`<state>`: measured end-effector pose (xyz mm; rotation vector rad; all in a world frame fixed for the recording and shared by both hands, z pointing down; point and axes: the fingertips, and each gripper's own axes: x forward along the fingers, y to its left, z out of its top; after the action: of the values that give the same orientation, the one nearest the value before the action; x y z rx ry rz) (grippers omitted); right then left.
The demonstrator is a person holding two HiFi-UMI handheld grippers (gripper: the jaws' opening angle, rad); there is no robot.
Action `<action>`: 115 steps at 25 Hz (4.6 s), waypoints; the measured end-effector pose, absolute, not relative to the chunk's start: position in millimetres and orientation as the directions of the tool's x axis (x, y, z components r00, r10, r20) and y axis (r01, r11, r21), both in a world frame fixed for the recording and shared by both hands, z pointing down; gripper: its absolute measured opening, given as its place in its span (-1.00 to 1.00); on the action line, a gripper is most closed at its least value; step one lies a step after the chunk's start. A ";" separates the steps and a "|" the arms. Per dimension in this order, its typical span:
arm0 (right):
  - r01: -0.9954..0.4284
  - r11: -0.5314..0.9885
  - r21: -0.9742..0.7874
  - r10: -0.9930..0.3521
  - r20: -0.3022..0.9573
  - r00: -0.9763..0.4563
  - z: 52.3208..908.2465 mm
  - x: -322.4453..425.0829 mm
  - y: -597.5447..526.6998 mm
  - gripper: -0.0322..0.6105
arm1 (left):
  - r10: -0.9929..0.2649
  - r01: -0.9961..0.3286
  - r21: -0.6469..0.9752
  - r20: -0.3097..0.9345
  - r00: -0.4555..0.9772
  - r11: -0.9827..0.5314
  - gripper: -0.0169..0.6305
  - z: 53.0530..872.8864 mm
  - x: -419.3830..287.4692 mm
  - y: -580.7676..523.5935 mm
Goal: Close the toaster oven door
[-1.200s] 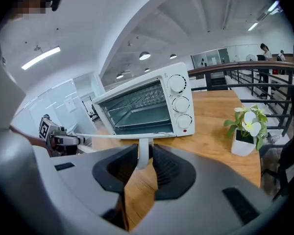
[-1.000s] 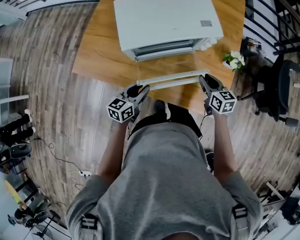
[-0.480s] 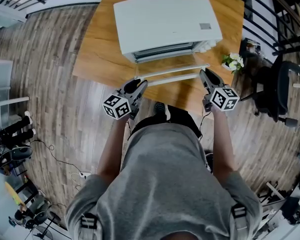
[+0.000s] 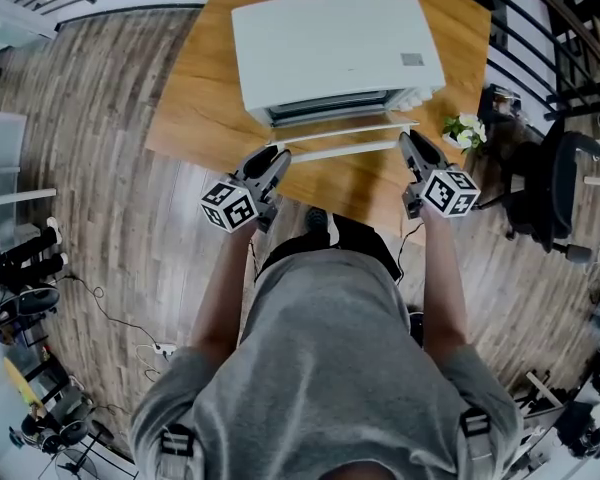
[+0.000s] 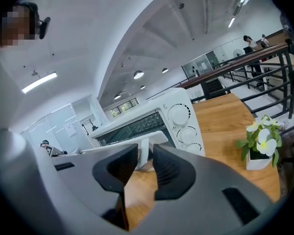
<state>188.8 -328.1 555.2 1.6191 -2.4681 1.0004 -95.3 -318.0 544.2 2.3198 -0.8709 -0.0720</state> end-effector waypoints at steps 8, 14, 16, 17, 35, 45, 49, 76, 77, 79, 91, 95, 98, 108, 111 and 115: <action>-0.822 0.259 -0.507 -0.820 0.334 -0.465 544.0 186.9 -343.1 -0.57 | -0.629 -0.560 0.619 0.135 0.766 -0.550 -0.45 533.7 -99.8 -331.8; -0.807 0.262 -0.530 -0.826 0.310 -0.472 538.7 186.7 -358.9 -0.56 | -0.646 -0.558 0.629 0.115 0.755 -0.541 -0.44 528.8 -101.9 -346.5; -0.804 0.262 -0.534 -0.827 0.305 -0.472 538.4 187.8 -364.9 -0.56 | -0.653 -0.560 0.631 0.110 0.750 -0.537 -0.44 528.5 -101.2 -352.3; -0.803 0.263 -0.535 -0.828 0.302 -0.472 537.7 187.9 -367.1 -0.56 | -0.656 -0.561 0.632 0.108 0.747 -0.535 -0.44 527.8 -101.4 -354.4; -0.797 0.275 -0.538 -0.838 0.273 -0.473 524.2 182.5 -400.9 -0.55 | -0.703 -0.595 0.610 0.085 0.707 -0.524 -0.44 513.8 -108.8 -384.9; -0.784 0.277 -0.555 -0.834 0.266 -0.483 522.9 182.4 -403.5 -0.54 | -0.703 -0.595 0.606 0.081 0.707 -0.528 -0.44 511.4 -109.0 -385.7; -0.791 0.267 -0.551 -0.839 0.271 -0.472 522.4 183.4 -403.8 -0.55 | -0.710 -0.608 0.592 0.083 0.699 -0.529 -0.45 509.7 -108.5 -385.2; -0.840 0.492 -0.228 -0.775 0.326 -0.542 519.7 164.0 -335.5 -0.88 | -0.655 -0.662 0.382 0.171 0.736 -0.645 -0.84 498.1 -101.2 -324.5; -0.840 0.498 -0.215 -0.772 0.332 -0.542 520.6 163.8 -331.9 -0.88 | -0.653 -0.663 0.379 0.175 0.737 -0.646 -0.85 498.3 -101.0 -322.1; -0.839 0.509 -0.195 -0.766 0.341 -0.544 523.4 163.5 -324.2 -0.88 | -0.651 -0.664 0.375 0.182 0.737 -0.648 -0.85 499.4 -100.4 -318.4; -0.824 0.539 -0.173 -0.746 0.356 -0.563 534.1 151.4 -296.3 -0.89 | -0.628 -0.661 0.348 0.218 0.747 -0.665 -0.86 506.9 -101.0 -297.6; -0.826 0.536 -0.175 -0.749 0.354 -0.561 532.6 149.8 -293.7 -0.89 | -0.625 -0.660 0.344 0.222 0.748 -0.668 -0.86 506.3 -102.1 -293.0; -0.827 0.533 -0.176 -0.749 0.356 -0.559 534.2 148.8 -290.7 -0.89 | -0.625 -0.660 0.343 0.223 0.748 -0.668 -0.86 506.9 -103.7 -290.7; -0.835 0.521 -0.178 -0.753 0.365 -0.548 536.9 146.9 -283.4 -0.89 | -0.620 -0.654 0.343 0.220 0.754 -0.674 -0.86 507.6 -106.2 -287.7; -0.836 0.516 -0.185 -0.756 0.361 -0.547 535.9 147.2 -282.5 -0.89 | -0.618 -0.653 0.342 0.220 0.755 -0.676 -0.86 507.2 -106.7 -288.6; -0.837 0.515 -0.184 -0.756 0.364 -0.545 536.8 146.6 -280.5 -0.89 | -0.614 -0.650 0.344 0.221 0.758 -0.678 -0.86 509.0 -107.0 -288.3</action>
<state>146.6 -280.5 536.8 1.3501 -2.5196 0.4989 -107.0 -288.3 509.0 2.5519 -0.9634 0.1215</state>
